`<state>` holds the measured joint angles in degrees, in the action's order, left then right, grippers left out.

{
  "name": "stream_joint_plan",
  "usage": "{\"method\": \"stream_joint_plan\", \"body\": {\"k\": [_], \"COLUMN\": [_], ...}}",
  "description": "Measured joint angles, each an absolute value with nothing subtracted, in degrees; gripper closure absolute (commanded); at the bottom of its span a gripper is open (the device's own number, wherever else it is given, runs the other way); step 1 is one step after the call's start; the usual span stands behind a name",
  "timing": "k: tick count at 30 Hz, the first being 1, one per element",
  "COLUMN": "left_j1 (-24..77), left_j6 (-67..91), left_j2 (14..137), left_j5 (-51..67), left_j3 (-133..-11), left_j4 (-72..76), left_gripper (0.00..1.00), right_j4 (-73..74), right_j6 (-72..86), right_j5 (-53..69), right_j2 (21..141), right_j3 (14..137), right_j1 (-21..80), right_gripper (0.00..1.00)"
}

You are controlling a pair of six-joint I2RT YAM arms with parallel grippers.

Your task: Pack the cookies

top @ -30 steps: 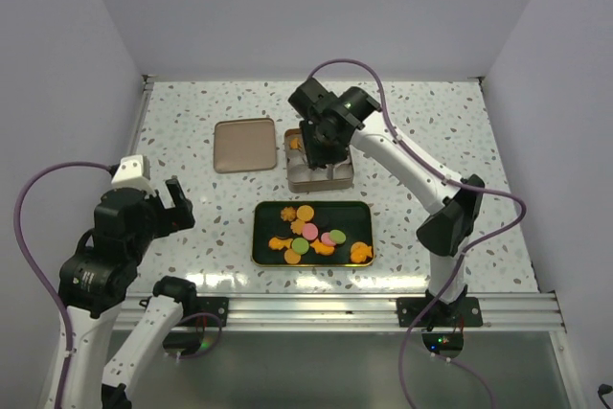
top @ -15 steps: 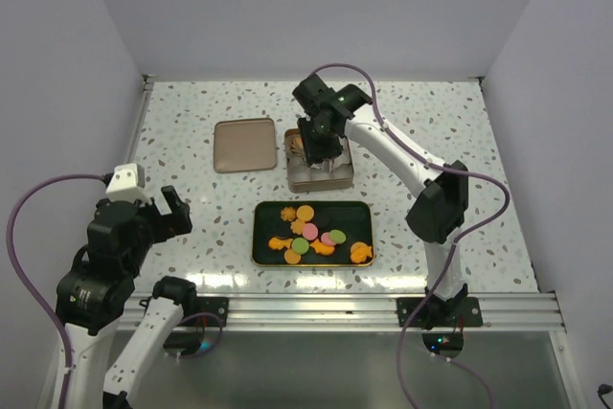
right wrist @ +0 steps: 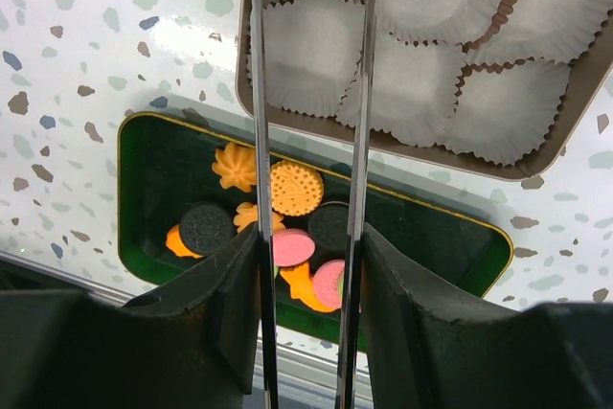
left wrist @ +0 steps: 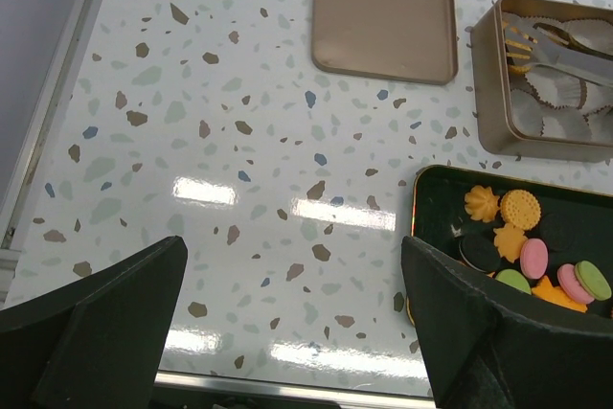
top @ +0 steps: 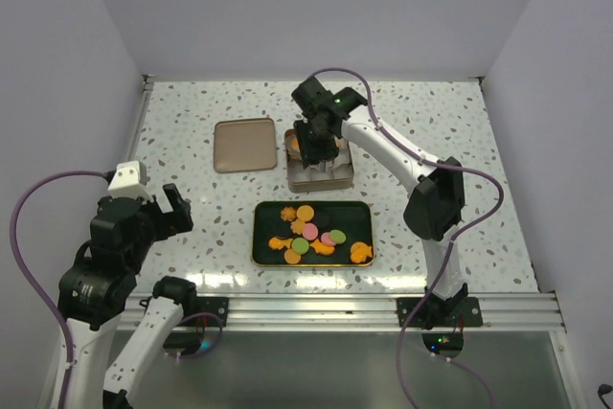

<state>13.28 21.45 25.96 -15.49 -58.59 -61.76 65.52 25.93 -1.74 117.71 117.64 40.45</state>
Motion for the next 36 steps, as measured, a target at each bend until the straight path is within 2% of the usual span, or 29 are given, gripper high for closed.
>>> {"method": "stream_joint_plan", "body": {"k": [13, 23, 36], "left_j1": [13.3, 13.3, 13.3], "left_j6": [21.5, 21.4, 20.3], "left_j2": [25.8, 25.6, 26.5], "left_j5": [-15.5, -15.4, -12.1], "left_j3": [-58.6, -58.2, -58.2], "left_j4": [-61.8, -61.7, -60.9], "left_gripper": [0.00, 0.00, 0.00], "right_j4": [64.6, 65.6, 72.9], "right_j6": [25.9, 26.2, 34.3], "right_j5": [-1.5, -2.1, -8.8], "right_j2": [117.7, 116.7, 100.5], "right_j3": [115.7, 115.8, 113.8], "right_j1": [40.4, 40.4, 42.7], "right_gripper": [0.49, 0.48, 0.48]}}
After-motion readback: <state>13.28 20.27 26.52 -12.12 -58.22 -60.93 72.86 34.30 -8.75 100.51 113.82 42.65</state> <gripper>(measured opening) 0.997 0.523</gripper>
